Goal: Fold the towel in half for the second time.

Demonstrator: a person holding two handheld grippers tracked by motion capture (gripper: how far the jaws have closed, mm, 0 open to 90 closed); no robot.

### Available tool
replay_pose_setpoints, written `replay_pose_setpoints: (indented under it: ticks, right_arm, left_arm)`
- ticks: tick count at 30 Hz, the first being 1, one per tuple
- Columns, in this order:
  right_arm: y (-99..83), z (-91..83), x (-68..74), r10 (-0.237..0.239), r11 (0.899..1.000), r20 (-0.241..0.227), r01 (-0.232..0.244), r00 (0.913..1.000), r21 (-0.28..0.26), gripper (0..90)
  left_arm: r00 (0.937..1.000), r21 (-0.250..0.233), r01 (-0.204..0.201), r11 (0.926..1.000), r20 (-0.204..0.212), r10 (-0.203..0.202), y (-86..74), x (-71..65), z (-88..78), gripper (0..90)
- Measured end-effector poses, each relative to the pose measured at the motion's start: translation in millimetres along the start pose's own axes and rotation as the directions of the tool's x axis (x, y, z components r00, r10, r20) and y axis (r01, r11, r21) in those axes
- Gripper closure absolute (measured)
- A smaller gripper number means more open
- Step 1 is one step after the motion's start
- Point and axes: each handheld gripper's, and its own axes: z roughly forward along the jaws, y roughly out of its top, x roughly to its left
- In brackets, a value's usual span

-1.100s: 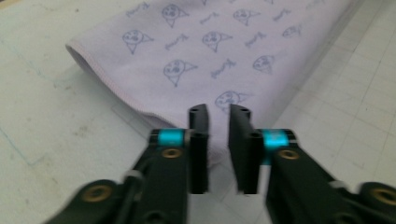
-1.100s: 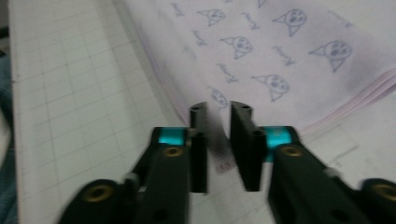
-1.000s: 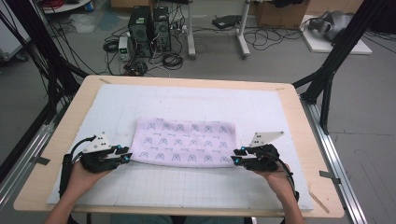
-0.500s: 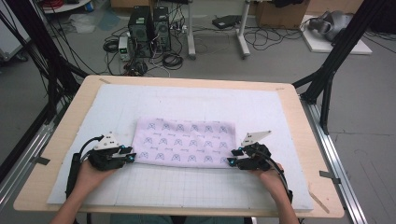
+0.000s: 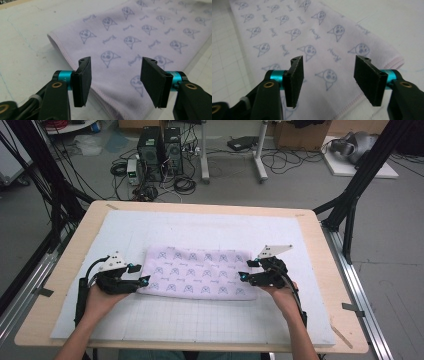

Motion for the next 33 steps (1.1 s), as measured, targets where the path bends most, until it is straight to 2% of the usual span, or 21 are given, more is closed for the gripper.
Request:
replay_pose_setpoints:
  ticks: [3,7,11,17,23,27,33]
  right_arm:
    - [7.2,2.8,-0.9,0.013,1.000,0.009,-0.013,0.9999,0.006,31.2]
    - [11.9,2.8,0.5,0.015,1.000,0.012,-0.015,0.9998,-0.007,27.7]
    - [10.8,2.3,1.1,0.028,1.000,0.015,-0.029,0.9995,0.010,22.9]
    - [9.7,-4.0,3.8,0.027,1.000,0.027,-0.027,0.9993,-0.003,19.8]
    - [9.0,-10.3,7.7,0.033,0.999,0.026,-0.033,0.9991,0.001,16.5]
    - [9.3,-16.3,13.6,0.016,1.000,0.034,-0.016,0.9993,-0.002,15.8]
    - [0.7,-24.9,16.5,0.013,0.999,0.042,-0.012,0.9990,-0.029,15.7]
  left_arm:
    - [0.9999,-0.024,0.008,0.9997,-0.011,-0.008,5.4,-0.2,-0.7,38.1]
    - [0.9998,-0.008,0.019,0.9998,-0.012,-0.019,5.4,0.6,0.2,34.8]
    - [0.9996,-0.009,0.021,0.9997,-0.017,-0.021,5.4,0.9,-1.7,33.3]
    - [0.9993,0.004,0.003,1.0000,-0.037,-0.003,3.6,0.0,-6.2,31.4]
    - [0.9984,-0.001,0.004,1.0000,-0.056,-0.005,-0.4,0.8,-14.9,29.7]
    - [0.9980,-0.005,0.010,0.9999,-0.062,-0.010,-4.2,0.7,-20.8,28.8]
    - [0.9974,-0.008,0.007,0.9999,-0.071,-0.008,-9.5,-1.9,-29.9,28.4]
